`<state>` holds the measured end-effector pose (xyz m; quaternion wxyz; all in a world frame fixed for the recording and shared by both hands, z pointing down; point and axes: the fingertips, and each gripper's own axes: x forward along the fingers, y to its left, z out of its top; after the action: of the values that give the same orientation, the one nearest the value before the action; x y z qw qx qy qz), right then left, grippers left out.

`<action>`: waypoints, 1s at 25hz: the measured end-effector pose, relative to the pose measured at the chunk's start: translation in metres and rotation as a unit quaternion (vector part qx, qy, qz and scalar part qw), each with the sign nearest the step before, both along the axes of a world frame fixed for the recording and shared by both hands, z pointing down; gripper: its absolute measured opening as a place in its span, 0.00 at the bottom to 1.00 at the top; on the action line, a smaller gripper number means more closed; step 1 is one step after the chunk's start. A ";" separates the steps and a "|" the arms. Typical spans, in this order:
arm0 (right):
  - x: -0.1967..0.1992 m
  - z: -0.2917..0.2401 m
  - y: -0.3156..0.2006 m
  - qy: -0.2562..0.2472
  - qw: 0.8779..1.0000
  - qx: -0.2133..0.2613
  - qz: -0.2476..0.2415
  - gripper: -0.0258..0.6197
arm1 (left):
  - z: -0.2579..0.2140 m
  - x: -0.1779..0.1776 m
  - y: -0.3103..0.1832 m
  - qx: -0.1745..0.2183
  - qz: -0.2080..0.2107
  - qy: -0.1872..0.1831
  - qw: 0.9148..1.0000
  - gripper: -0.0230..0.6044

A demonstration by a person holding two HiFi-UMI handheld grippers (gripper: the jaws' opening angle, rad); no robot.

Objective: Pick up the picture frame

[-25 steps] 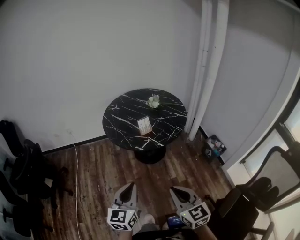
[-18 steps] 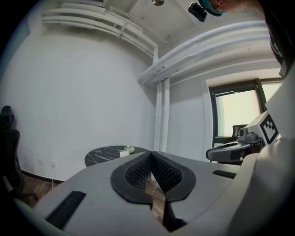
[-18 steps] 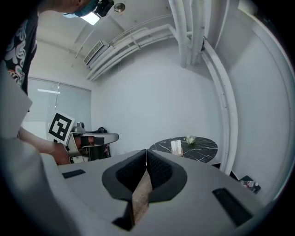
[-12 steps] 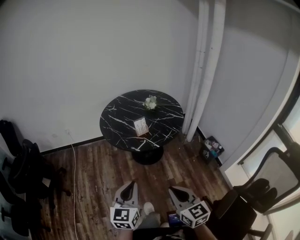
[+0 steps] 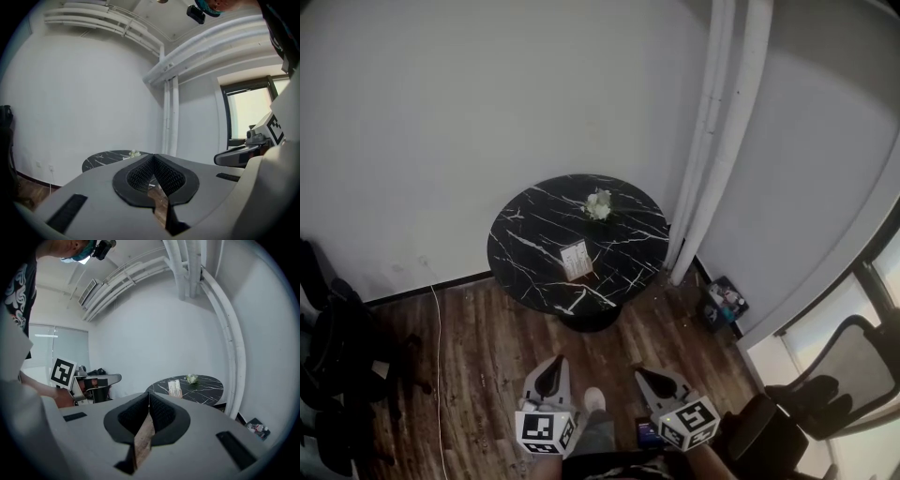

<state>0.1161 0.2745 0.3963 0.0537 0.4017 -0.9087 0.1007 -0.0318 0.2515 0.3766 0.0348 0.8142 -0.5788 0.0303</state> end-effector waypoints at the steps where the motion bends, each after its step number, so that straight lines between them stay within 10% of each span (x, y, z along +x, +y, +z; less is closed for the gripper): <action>1: -0.003 0.000 -0.014 0.001 1.000 -0.001 -0.002 0.07 | -0.001 -0.002 -0.015 0.000 0.000 0.000 1.000 0.06; 25: -0.046 0.002 -0.321 0.015 0.998 -0.032 0.047 0.07 | 0.002 -0.066 -0.322 -0.019 0.012 -0.010 1.000 0.06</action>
<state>0.0699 -0.0467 0.3983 0.0754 0.4432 -0.8842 0.1264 -0.0981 -0.0703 0.3786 0.0443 0.8197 -0.5689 0.0494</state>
